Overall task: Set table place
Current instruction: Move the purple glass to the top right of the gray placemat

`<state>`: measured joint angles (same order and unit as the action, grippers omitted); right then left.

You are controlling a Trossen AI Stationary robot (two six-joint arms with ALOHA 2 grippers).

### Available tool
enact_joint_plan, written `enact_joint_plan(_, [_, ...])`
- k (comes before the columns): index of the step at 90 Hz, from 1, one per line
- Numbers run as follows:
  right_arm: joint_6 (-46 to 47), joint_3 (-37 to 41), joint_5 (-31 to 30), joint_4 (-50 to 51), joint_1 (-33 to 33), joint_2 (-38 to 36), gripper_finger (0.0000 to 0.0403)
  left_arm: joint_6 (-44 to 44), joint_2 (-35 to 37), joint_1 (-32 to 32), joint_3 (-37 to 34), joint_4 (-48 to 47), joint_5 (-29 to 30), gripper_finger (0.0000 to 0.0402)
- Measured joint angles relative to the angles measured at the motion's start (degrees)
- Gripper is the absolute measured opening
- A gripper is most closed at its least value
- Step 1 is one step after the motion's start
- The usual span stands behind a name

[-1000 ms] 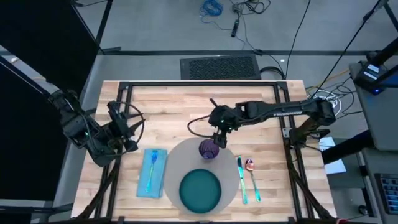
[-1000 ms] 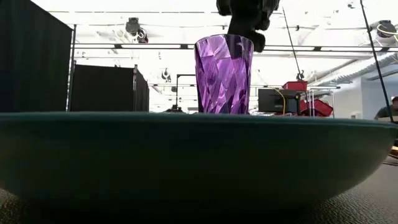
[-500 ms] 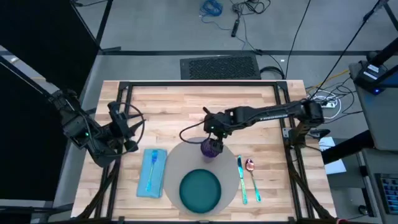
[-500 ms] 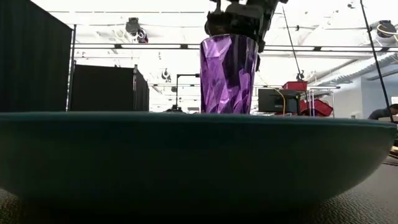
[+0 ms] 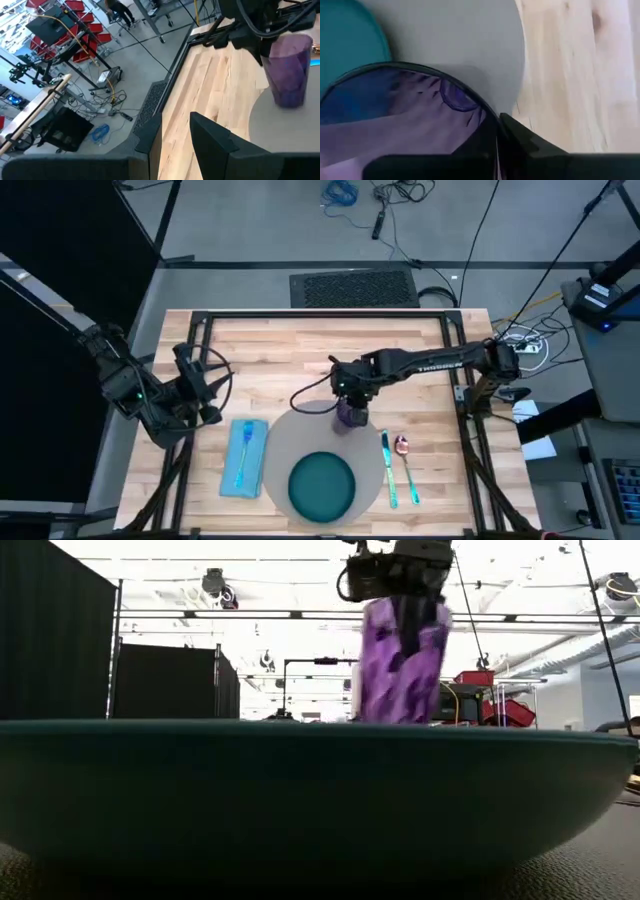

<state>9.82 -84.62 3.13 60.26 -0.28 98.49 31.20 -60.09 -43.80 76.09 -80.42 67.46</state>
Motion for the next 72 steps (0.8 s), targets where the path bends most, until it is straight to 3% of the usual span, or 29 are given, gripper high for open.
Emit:
enact_joint_plan(25, [1.3, -0.1, 0.2, 6.3, -3.4, -4.6, 0.0001, 0.0, 0.0, 0.0, 0.0, 0.0, -0.1, 0.0086])
enact_joint_plan(72, [-3.6, 7.4, 4.2, 1.6, -14.1, -5.3, 0.0000, 0.0, 0.0, 0.0, 0.0, 0.7, -2.8, 0.0086])
